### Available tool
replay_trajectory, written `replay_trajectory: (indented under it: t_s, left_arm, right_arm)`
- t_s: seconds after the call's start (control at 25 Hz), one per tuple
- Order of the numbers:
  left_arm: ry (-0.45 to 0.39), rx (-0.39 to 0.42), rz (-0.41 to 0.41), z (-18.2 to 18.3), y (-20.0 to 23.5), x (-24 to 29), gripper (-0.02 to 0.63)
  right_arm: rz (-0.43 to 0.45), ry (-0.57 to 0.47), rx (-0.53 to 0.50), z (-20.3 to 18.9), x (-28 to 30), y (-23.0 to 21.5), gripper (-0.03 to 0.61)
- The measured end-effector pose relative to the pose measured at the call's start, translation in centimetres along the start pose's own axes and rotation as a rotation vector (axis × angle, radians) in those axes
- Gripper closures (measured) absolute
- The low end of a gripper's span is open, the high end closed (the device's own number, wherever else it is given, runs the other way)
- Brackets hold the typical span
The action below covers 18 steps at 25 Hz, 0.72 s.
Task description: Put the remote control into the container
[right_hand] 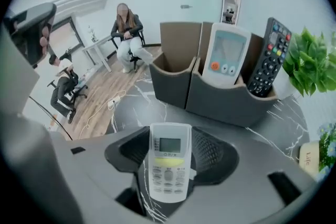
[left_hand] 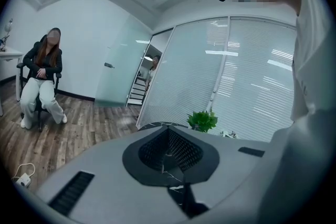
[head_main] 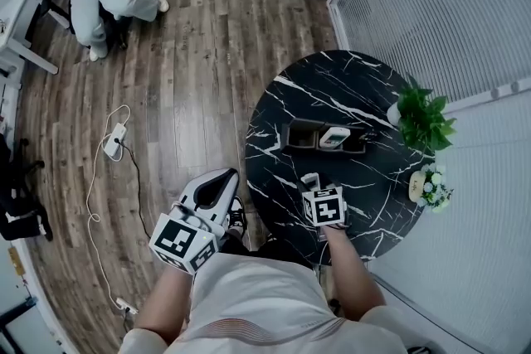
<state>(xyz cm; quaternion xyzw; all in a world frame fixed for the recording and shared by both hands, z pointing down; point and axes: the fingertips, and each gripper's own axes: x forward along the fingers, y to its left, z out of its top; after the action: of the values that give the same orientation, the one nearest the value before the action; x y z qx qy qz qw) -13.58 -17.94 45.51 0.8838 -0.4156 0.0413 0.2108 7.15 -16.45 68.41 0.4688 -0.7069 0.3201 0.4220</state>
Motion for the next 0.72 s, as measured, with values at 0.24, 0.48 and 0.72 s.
replay_trajectory:
  t_s: [0.24, 0.48, 0.72]
  left_arm:
    - [0.002, 0.014, -0.027, 0.2, -1.7, 0.6, 0.604]
    - [0.013, 0.023, -0.027, 0.1, -2.5, 0.3, 0.604]
    - [0.013, 0.033, -0.022, 0.0, -2.2, -0.3, 0.604]
  right_arm:
    - [-0.017, -0.223, 0.025, 3.9, -3.7, -1.0, 0.327]
    - [0.011, -0.547, 0.059, 10.9, -8.5, -0.6, 0.327]
    - [-0.018, -0.786, 0.054, 16.5, -12.0, -0.5, 0.327]
